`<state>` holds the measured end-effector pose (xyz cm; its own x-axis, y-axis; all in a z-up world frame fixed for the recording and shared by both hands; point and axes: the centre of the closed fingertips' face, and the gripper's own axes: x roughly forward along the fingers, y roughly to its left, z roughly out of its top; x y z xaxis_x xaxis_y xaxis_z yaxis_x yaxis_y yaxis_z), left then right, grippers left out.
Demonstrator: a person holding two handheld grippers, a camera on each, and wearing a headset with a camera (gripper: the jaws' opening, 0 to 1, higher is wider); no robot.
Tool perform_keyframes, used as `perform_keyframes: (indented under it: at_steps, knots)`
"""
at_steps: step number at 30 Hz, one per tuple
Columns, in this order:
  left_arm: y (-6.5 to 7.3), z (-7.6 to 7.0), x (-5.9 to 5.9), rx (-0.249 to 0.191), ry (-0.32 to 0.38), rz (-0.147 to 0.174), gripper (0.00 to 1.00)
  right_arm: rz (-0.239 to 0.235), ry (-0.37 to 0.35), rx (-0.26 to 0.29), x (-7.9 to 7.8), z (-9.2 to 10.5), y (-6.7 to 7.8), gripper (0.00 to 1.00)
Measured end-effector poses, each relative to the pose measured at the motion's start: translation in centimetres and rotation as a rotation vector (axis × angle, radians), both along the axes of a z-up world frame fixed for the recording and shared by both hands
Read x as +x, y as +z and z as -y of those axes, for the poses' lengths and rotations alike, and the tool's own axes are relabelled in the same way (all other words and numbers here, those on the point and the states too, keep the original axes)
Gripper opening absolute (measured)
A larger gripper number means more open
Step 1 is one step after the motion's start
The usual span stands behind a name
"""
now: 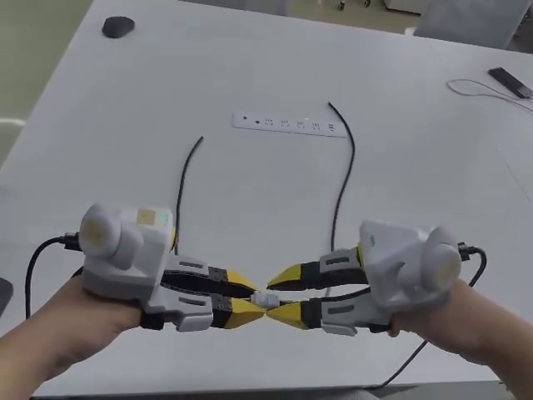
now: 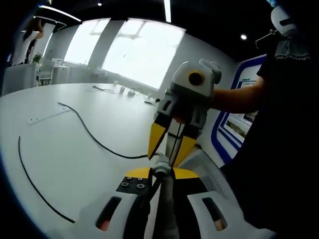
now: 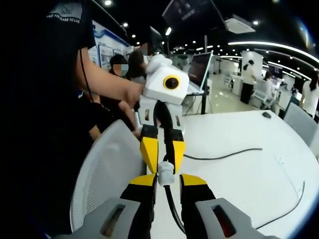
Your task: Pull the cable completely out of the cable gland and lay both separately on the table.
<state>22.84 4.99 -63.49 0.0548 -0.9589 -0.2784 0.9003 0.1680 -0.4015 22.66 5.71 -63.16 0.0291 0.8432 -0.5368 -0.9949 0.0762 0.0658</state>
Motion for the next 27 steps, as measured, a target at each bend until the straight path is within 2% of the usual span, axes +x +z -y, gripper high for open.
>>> perform_keyframes:
  at_steps: [2, 4, 5, 7, 9, 10, 11, 15, 16, 18, 22, 27]
  knots:
    - [0.2, 0.0, 0.1, -0.006, -0.004, 0.032, 0.15, 0.007, -0.019, 0.003, 0.1, 0.2, 0.3, 0.15]
    - [0.2, 0.1, 0.1, -0.004, -0.004, 0.041, 0.15, 0.004, -0.034, 0.011, 0.1, 0.3, 0.8, 0.16]
    - [0.2, 0.1, 0.2, -0.002, -0.005, 0.043, 0.15, -0.021, -0.081, 0.018, 0.4, 0.5, 1.1, 0.18]
    - [0.3, 0.1, 0.2, 0.001, -0.007, 0.053, 0.15, -0.040, -0.147, 0.014, 0.8, 1.1, 1.5, 0.20]
    - [0.3, 0.1, 0.3, 0.003, -0.010, 0.063, 0.15, -0.075, -0.244, -0.024, 1.4, 2.0, 1.4, 0.20]
    - [0.3, 0.1, 0.4, 0.003, -0.010, 0.067, 0.15, -0.053, -0.253, -0.013, 1.6, 2.0, 1.7, 0.20]
    - [0.3, 0.1, 0.4, 0.003, -0.009, 0.069, 0.15, -0.002, -0.257, -0.008, 1.9, 2.2, 2.0, 0.20]
    - [0.3, 0.0, 0.7, 0.006, -0.009, 0.075, 0.15, 0.057, -0.315, -0.061, 2.2, 3.3, 1.7, 0.19]
    - [0.3, 0.0, 0.7, 0.008, -0.009, 0.079, 0.15, 0.078, -0.308, -0.071, 2.1, 3.2, 1.6, 0.19]
    - [0.4, 0.0, 0.7, 0.008, -0.007, 0.079, 0.15, 0.098, -0.314, -0.098, 2.0, 3.3, 1.3, 0.19]
    - [0.5, -0.1, 1.1, 0.009, 0.000, 0.078, 0.15, 0.113, -0.360, -0.100, 2.2, 3.1, 1.1, 0.18]
    - [0.8, -0.1, 1.3, 0.002, 0.010, 0.079, 0.15, 0.157, -0.334, -0.174, 1.8, 3.0, -0.3, 0.16]
